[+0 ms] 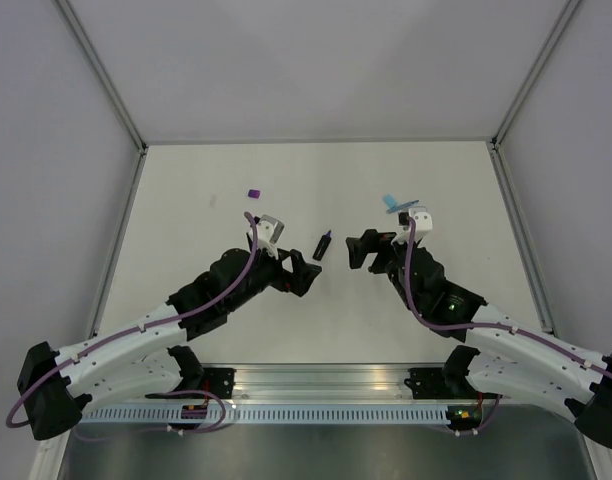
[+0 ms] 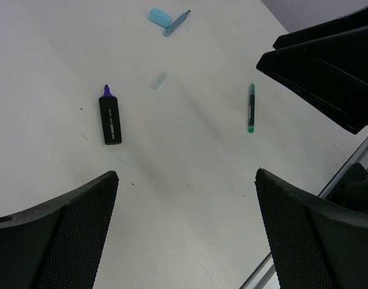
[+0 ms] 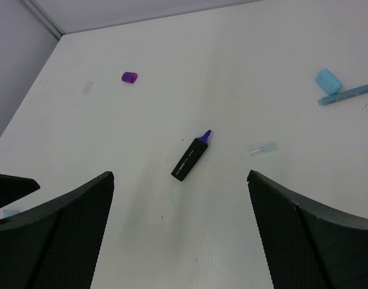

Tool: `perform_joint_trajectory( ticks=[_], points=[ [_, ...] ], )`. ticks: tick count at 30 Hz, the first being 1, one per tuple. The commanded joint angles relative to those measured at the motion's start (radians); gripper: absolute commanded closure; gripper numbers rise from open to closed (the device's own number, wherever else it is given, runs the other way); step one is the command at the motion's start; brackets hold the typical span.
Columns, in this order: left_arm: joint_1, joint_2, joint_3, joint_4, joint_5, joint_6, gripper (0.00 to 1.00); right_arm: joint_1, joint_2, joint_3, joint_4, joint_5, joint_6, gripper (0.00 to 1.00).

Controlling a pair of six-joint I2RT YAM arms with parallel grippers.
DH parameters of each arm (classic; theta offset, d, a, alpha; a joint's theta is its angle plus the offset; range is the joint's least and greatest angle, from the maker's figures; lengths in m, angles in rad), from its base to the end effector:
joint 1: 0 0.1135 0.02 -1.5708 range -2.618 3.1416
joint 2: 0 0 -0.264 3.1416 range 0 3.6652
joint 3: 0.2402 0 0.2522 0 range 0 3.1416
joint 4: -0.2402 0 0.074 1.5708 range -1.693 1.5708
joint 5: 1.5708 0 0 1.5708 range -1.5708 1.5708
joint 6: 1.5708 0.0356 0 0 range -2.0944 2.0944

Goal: Insert the pens into the pen caps

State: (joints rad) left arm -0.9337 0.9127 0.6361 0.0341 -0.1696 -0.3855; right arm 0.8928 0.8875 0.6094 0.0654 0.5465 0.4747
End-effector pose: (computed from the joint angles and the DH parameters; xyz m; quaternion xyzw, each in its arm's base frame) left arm 0.1336 -0.1704 0.2870 0.1621 0.7695 -0.3237 0.5262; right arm 0.1445 0.1499 0.2866 0.0103 0.7682 0.2192 0.6015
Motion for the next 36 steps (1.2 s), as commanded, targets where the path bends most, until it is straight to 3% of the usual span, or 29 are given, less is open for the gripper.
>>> perform_joint_trajectory(
  ticks=[1, 14, 24, 26, 27, 31, 34, 36],
  points=[
    [-0.007, -0.018, -0.009, 0.039, 0.005, 0.033, 0.00, 0.000, -0.030, 0.001, 0.036, 0.038, 0.012, 0.02],
    [-0.007, 0.051, -0.010, 0.049, -0.096, 0.036, 0.00, -0.015, 0.091, 0.102, -0.194, 0.306, 0.070, 0.02],
    [-0.007, 0.100, 0.008, 0.030, -0.157, 0.045, 0.00, -0.291, 0.358, 0.171, -0.286, -0.002, 0.232, 0.07],
    [-0.007, 0.104, 0.008, 0.032, -0.166, 0.046, 0.00, -0.311, 0.376, 0.177, -0.346, 0.045, 0.286, 0.08],
    [-0.007, 0.107, 0.010, 0.030, -0.180, 0.048, 0.00, -0.315, 0.401, 0.200, -0.389, 0.146, 0.379, 0.13],
    [-0.007, 0.106, 0.016, 0.021, -0.191, 0.046, 0.00, -0.333, 0.484, 0.309, -0.733, 0.309, 0.625, 0.23],
    [-0.007, 0.100, 0.016, 0.020, -0.169, 0.037, 0.00, -0.334, 0.527, 0.369, -0.858, 0.307, 0.732, 0.24],
    [-0.007, 0.092, 0.013, 0.021, -0.168, 0.034, 0.00, -0.342, 0.527, 0.322, -0.820, 0.221, 0.723, 0.25]
  ],
)
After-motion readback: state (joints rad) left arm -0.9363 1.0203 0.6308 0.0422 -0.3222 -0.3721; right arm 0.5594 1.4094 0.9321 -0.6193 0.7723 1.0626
